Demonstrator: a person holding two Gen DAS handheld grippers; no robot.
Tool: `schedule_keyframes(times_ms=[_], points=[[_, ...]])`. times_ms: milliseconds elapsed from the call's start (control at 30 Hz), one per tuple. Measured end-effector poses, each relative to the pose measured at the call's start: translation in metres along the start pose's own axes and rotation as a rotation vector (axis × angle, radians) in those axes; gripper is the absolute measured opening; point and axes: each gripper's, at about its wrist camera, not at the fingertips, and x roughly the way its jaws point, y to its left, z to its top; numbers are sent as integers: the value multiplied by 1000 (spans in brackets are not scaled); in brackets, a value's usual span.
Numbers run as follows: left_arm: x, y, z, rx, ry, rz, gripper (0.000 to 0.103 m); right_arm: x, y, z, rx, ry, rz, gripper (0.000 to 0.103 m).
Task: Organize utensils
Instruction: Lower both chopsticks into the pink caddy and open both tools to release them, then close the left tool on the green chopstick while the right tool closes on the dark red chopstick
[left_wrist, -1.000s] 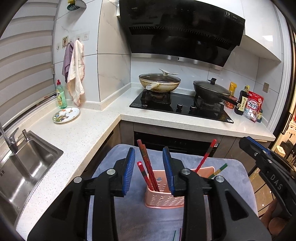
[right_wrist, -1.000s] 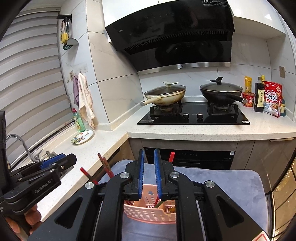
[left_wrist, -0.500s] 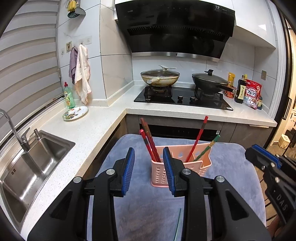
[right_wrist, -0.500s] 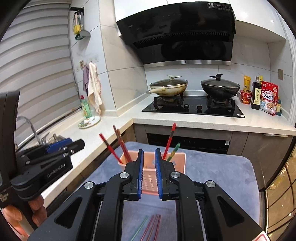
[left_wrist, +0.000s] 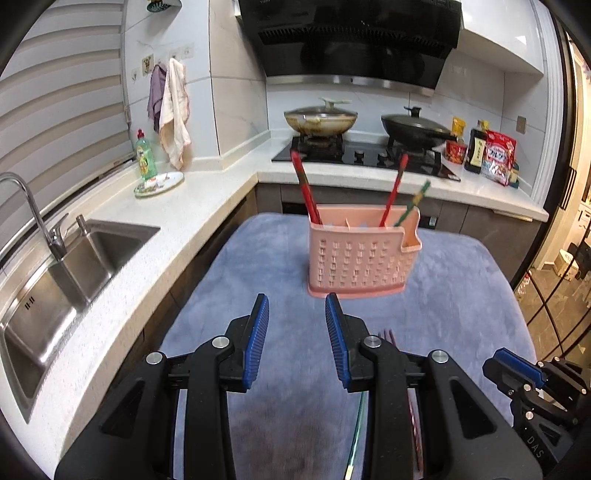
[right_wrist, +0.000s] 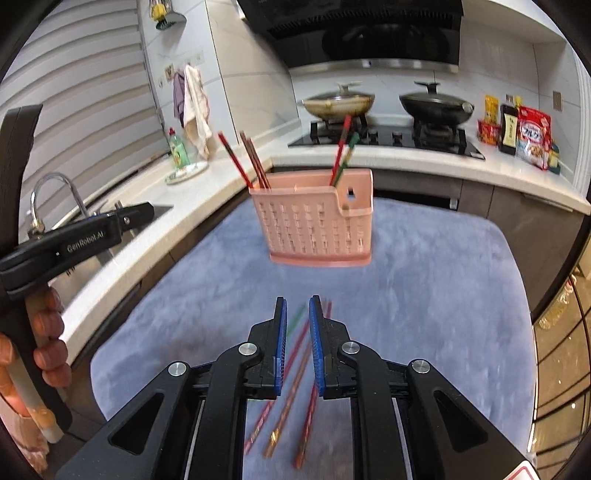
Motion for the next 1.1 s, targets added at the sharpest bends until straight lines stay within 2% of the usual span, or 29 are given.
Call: schedule_keyframes(times_ms=[133, 533, 767, 1100], points=[[6, 2, -28, -15, 53, -15, 30, 5, 2, -33, -21, 48, -42, 13], [19, 1, -100, -1, 170, -22, 30, 37, 4, -103, -2, 186, -42, 13], [24, -3, -130, 4, 226, -37, 30, 50, 4, -120, 9, 227, -36, 13], [27, -10, -147, 17, 258, -64, 32, 64, -1, -132, 21, 264, -40, 14]])
